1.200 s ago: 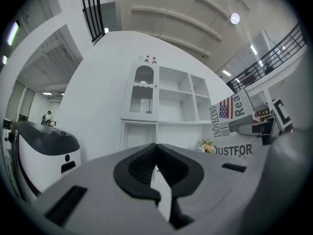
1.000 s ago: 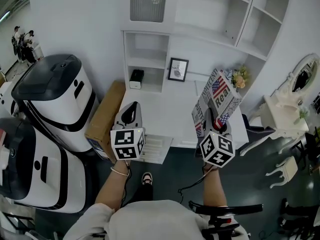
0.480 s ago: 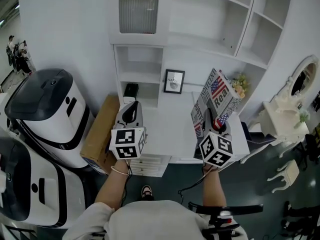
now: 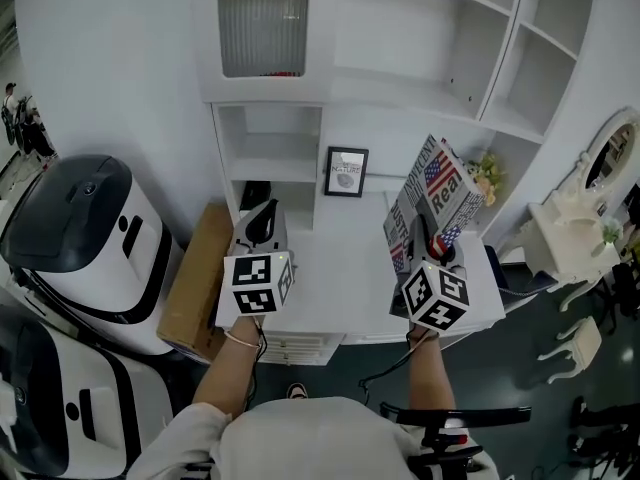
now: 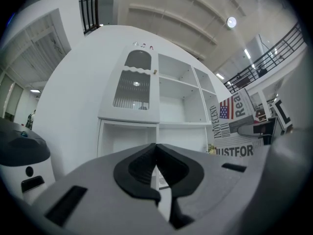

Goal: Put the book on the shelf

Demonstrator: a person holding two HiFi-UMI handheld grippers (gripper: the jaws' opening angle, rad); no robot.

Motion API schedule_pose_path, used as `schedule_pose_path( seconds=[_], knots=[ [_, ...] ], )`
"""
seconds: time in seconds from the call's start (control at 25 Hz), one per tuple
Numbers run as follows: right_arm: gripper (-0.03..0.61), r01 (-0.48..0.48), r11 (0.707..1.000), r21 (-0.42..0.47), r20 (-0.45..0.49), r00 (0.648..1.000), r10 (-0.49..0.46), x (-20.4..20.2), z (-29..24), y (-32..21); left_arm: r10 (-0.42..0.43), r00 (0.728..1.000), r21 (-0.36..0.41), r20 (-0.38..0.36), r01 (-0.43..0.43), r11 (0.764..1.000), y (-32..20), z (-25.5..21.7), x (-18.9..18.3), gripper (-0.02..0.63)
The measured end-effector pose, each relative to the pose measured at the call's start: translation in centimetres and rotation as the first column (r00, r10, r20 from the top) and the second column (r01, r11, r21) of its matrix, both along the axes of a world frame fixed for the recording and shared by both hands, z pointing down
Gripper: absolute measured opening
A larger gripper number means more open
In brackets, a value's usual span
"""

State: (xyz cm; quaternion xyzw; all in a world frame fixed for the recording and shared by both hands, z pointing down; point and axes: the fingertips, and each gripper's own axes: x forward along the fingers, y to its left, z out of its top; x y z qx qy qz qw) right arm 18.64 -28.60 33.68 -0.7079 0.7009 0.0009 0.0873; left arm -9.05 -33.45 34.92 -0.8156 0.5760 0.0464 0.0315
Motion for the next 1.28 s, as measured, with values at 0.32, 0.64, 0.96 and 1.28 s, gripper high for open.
schedule_pose_path(
  seconds=[0.32,0.64,0.96,1.28],
  knots=[
    [0.172,-0.033,0.999,0.026,-0.021,0.999,0.033,-0.1,-1.2,-4.7,0.039,0.999,0.024,-0.015,-0.038,0.999,-5.8,-0.6,0.4,0.008],
    [0.172,-0.067,0.998,0.007,-0.019,0.998,0.067,-0.1,0.0,-7.6,0.068,0.997,0.006,-0.022,-0.068,0.998,-9.9,0.6,0.5,0.008],
    [0.172,-0.071,0.997,-0.017,-0.022,0.997,0.07,0.5,0.6,-8.9,0.073,0.997,-0.009,-0.011,-0.074,0.997,-11.4,1.3,1.4,0.008],
    [0.172,-0.053,0.999,-0.012,-0.039,0.998,0.052,0.4,-0.5,-10.0,0.068,0.998,-0.004,-0.005,-0.069,0.998,-12.3,0.5,1.9,0.008]
  ],
)
